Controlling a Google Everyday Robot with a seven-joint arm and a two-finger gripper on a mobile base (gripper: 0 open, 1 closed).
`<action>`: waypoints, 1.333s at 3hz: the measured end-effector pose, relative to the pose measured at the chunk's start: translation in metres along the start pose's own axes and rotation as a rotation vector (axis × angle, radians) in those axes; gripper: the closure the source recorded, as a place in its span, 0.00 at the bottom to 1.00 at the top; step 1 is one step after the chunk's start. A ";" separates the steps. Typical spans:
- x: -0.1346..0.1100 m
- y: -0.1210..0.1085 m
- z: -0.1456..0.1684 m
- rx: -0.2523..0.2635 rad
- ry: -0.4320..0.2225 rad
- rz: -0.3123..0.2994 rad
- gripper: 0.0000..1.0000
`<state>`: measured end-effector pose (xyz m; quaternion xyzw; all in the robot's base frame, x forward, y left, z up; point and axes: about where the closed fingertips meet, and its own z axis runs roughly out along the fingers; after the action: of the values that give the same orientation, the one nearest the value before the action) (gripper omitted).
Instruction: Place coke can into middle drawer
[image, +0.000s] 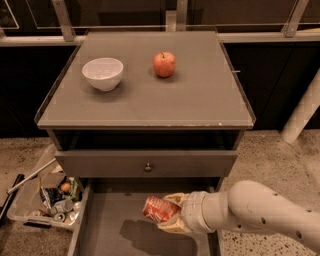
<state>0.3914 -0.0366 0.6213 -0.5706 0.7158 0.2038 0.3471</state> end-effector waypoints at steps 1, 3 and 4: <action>0.022 -0.031 0.026 0.092 0.026 0.004 1.00; 0.067 -0.082 0.011 0.217 0.096 0.016 1.00; 0.068 -0.079 0.021 0.185 0.093 0.019 1.00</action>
Offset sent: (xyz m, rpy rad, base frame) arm 0.1208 -0.1150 -0.0607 -0.1868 -0.1796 -0.2890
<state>0.4655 -0.0887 0.5655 -0.5381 0.7524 0.1136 0.3626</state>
